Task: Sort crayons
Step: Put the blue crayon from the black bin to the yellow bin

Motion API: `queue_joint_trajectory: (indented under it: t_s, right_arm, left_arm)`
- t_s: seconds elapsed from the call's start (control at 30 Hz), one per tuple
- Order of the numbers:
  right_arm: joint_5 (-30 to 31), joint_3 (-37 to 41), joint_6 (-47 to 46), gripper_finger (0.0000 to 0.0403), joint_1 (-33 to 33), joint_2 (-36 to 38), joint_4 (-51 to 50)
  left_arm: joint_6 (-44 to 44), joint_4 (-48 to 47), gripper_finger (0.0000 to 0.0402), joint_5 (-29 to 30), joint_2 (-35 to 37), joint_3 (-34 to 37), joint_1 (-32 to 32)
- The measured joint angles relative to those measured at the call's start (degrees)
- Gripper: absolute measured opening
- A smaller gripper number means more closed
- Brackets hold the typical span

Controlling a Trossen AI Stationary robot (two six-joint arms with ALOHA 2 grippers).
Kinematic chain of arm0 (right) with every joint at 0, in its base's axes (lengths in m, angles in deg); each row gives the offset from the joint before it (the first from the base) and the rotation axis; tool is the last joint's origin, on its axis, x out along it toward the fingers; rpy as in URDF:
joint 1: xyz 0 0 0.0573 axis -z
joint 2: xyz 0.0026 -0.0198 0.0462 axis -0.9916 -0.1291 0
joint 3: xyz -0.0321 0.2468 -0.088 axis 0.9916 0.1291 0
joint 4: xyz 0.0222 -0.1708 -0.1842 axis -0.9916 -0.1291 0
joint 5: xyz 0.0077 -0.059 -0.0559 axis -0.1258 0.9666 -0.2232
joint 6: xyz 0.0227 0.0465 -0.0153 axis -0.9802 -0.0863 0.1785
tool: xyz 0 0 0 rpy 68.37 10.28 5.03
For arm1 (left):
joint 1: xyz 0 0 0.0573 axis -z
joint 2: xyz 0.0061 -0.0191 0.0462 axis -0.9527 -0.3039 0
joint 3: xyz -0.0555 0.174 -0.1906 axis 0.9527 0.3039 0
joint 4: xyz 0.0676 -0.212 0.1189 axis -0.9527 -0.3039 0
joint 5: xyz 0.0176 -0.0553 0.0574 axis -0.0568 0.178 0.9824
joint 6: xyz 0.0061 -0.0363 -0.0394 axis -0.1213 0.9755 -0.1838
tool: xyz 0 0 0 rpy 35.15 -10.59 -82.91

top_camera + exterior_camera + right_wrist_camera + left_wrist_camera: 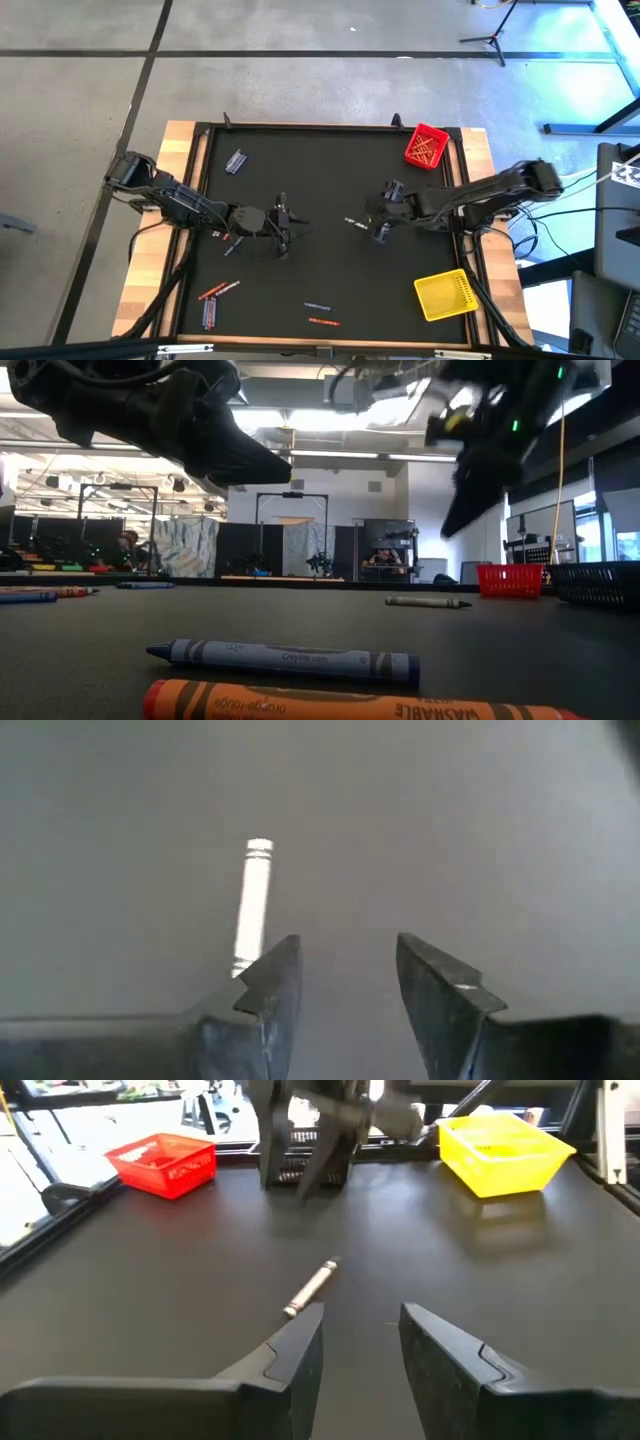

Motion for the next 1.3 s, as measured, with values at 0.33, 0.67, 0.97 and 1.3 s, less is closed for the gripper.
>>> queue_joint_trajectory:
  t_s: [0.33, 0.67, 0.97, 1.3]
  right_arm:
    - [0.10, -5.19, -10.39, 0.0165, 3.89, 11.40, -31.29]
    - [-6.43, -5.21, -12.93, 0.0166, 17.10, 11.70, -52.54]
    - [-12.90, -0.41, -5.74, 0.0166, 21.14, 10.43, -46.01]
    - [-14.23, 4.17, -0.59, 0.0166, 23.65, 0.82, -42.15]
  left_arm:
    - [-0.05, -1.53, 0.0126, 0.28, 0.00, 0.02, -1.92]
    - [-0.28, -1.52, 0.0126, -0.56, 0.00, 0.02, -2.41]
    - [-1.98, -1.40, 0.0126, -0.22, 0.00, 0.02, -3.19]
    - [-2.02, -1.24, 0.0126, -0.23, 0.00, 0.02, -3.16]
